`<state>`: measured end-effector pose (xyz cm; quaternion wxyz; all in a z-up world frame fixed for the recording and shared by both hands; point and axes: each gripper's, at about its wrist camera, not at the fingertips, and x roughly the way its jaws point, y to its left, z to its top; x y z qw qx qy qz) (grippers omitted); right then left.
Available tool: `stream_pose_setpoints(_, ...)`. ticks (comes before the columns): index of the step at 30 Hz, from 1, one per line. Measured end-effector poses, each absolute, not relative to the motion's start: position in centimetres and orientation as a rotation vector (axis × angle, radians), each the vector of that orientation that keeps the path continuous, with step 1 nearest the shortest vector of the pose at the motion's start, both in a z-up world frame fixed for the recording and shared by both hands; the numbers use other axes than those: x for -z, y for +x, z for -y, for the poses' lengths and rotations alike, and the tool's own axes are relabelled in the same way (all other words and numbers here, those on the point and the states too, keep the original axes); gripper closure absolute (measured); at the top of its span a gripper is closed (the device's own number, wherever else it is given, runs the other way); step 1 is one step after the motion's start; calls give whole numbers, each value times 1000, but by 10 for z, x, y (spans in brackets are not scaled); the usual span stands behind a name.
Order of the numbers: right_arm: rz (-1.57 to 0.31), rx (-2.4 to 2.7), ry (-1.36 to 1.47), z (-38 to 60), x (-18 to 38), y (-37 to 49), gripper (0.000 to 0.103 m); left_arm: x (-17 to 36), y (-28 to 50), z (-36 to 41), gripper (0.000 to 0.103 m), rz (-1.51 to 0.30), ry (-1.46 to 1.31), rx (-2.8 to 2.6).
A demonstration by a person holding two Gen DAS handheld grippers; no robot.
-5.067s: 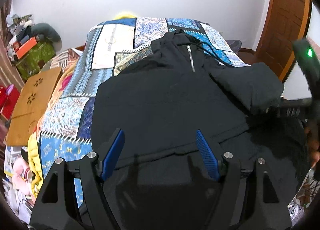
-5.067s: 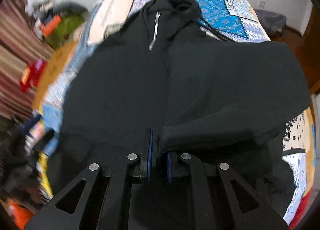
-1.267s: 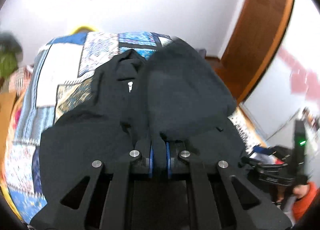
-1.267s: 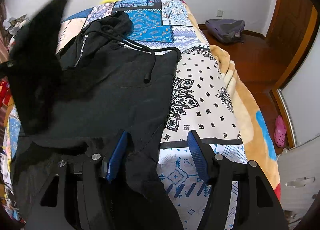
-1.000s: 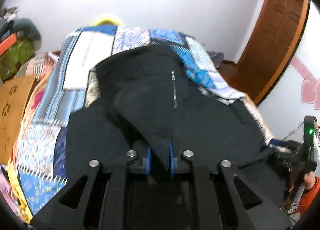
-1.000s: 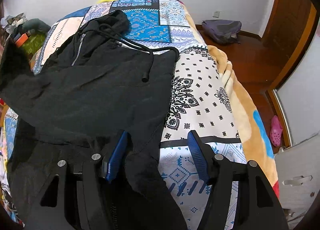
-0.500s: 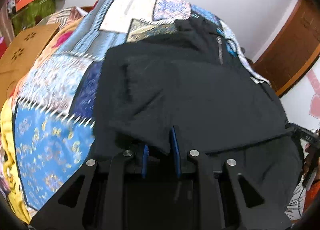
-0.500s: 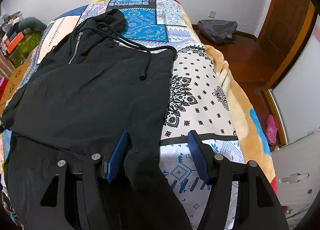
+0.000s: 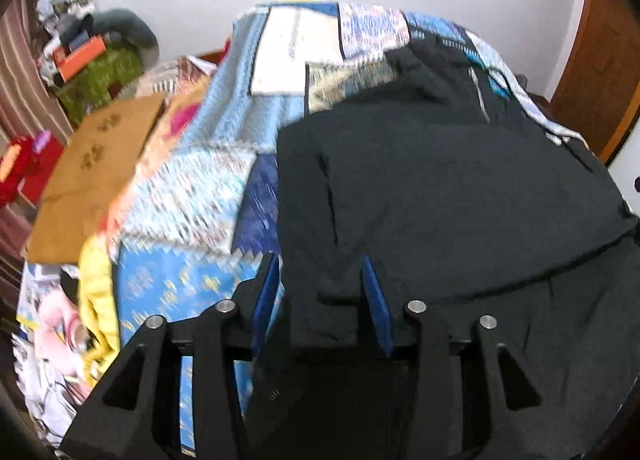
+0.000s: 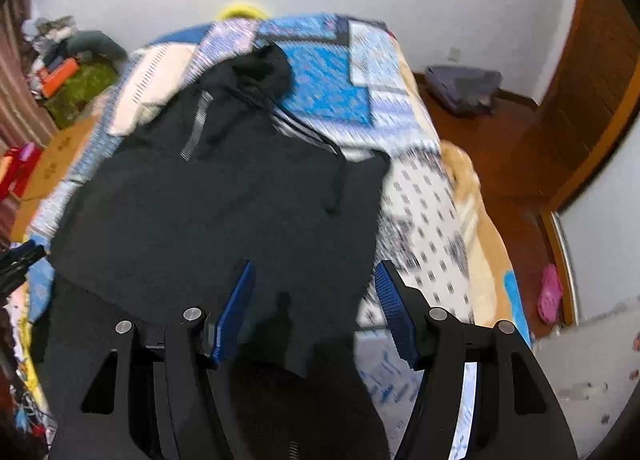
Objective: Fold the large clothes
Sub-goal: 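Grasp the hood with the right tool while the left tool holds the folded hem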
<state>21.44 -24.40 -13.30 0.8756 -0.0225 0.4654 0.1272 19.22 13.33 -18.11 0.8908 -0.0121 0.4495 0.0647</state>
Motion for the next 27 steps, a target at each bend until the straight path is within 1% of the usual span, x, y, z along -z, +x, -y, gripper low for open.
stream_pose_setpoints(8,-860,-361,6,222,91,253,44,132,252,-131,59,-868,-68,-90)
stream_pose_setpoints(10,-836,-372,6,214,84,269,44,123,272,-125,58,-850,-81,-61)
stream_pose_setpoints(12,-827,-380,12,208,82,286,44,115,299,-116,56,-842,-102,-31)
stream_pose_setpoints(15,-850,-392,32,198,86,318,44,109,337,-99,56,-841,-102,13)
stream_pose_setpoints(19,-911,-391,88,188,101,369,44,111,392,-69,55,-841,-28,49)
stream_pose_setpoints(22,-966,-386,158,185,117,405,44,123,435,-52,55,-865,-17,82)
stream_pose_setpoints(25,-1021,-368,212,180,136,439,44,140,476,-40,55,-900,-36,106)
stream_pose_setpoints(27,-1052,-356,201,170,148,459,44,155,503,-38,56,-933,-100,114)
